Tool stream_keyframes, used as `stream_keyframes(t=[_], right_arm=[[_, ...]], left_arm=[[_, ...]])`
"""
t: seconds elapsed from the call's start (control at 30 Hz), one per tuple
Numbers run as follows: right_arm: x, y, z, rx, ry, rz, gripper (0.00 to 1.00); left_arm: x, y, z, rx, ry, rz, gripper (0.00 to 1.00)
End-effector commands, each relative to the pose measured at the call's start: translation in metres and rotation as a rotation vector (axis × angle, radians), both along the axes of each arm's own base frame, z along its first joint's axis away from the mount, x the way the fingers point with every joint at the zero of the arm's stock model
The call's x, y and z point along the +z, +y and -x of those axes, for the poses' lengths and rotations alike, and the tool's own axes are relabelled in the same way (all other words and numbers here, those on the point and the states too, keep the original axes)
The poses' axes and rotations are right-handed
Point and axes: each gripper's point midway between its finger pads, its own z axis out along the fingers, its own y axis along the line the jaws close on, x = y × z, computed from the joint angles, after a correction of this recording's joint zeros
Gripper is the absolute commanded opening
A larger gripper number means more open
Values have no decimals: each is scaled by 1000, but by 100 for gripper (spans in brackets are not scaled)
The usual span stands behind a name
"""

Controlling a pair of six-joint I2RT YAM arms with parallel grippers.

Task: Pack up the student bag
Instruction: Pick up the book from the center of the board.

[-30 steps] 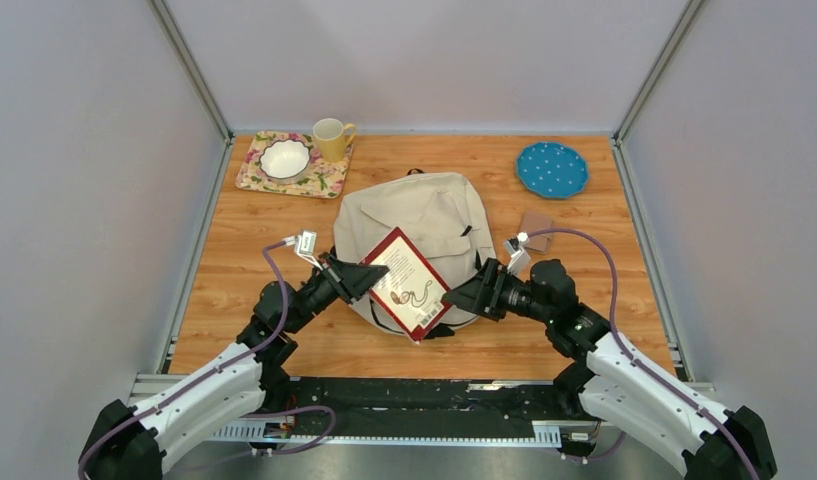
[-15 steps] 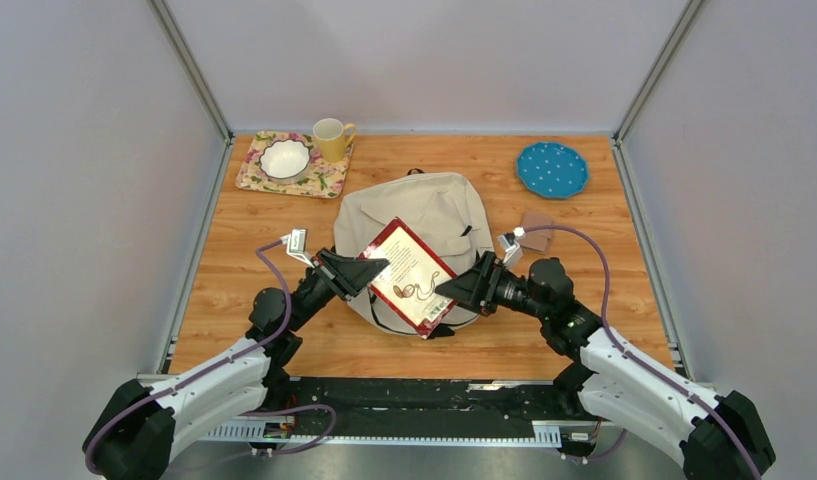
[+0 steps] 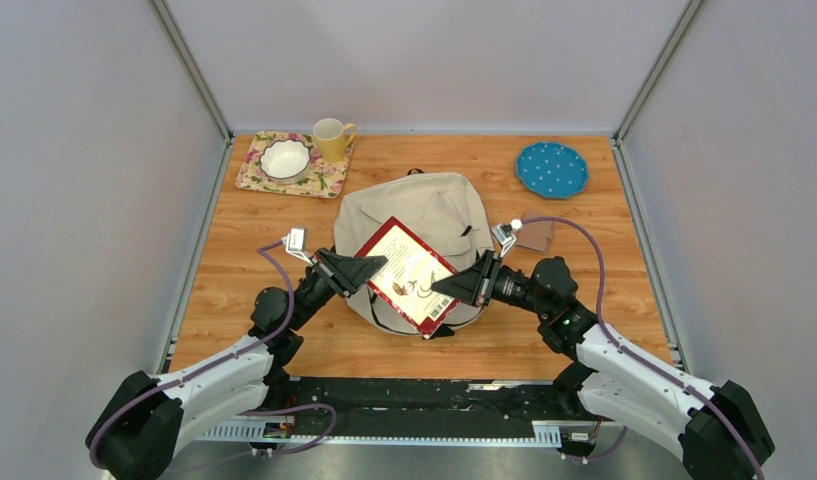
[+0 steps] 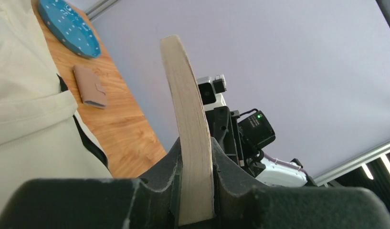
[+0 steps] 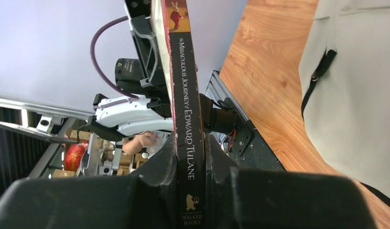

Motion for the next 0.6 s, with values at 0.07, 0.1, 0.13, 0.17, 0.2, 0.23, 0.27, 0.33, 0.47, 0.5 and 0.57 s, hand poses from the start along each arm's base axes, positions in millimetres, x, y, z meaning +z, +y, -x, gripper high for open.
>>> stream_keyframes(t=[0.07, 0.1, 0.13, 0.17, 0.2, 0.23, 0.27, 0.33, 0.47, 0.5, 0.57], right_arm=[[20, 0, -3, -24, -63, -38, 0], [19, -1, -5, -33, -58, -35, 0], [21, -2, -3, -33, -69, -39, 0], [20, -3, -2, -34, -69, -32, 0], [21, -4, -2, -37, -84, -23, 0], [25, -6, -1, -37, -100, -20, 0], [18, -7, 0, -40, -86, 11, 0], [22, -10, 2, -39, -119, 28, 0], [19, -15, 8, -33, -142, 67, 0], [20, -15, 11, -18, -151, 61, 0], [23, -14, 16, 11, -178, 49, 0]], left_arm=[[25, -3, 16, -68, -88, 34, 21], [18, -7, 15, -78, -66, -3, 27], [15, -9, 15, -79, -81, -39, 33], [19, -12, 16, -94, -95, -63, 47], [5, -16, 12, -99, -45, -124, 52], [2, -17, 11, -88, -71, -172, 55], [7, -18, 9, -82, -86, -198, 62], [-8, -18, 4, -69, -80, -313, 66], [-2, -17, 0, -56, -138, -429, 74], [-6, -17, 1, -67, -138, -452, 75], [-1, -19, 3, -101, -181, -471, 76]])
